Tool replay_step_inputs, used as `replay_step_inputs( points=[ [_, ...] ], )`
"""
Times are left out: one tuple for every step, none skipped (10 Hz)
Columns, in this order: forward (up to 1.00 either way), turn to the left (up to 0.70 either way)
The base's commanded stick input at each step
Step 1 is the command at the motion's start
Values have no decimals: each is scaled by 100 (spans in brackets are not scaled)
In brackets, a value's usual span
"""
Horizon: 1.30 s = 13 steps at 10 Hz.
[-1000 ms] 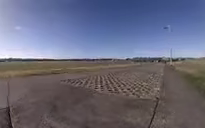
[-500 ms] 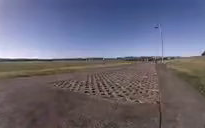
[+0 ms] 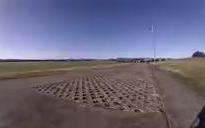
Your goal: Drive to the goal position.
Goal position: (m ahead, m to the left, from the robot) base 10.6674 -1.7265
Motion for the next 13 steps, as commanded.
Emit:
replay_step_inputs(
  points=[
    [70, -35],
    [70, -35],
    [70, -35],
    [70, -35],
    [70, -35],
    [70, -35],
    [70, -35],
    [70, -35],
    [70, -35],
    [70, -35],
    [70, -35],
    [70, -35],
    [70, -35]
  ],
)
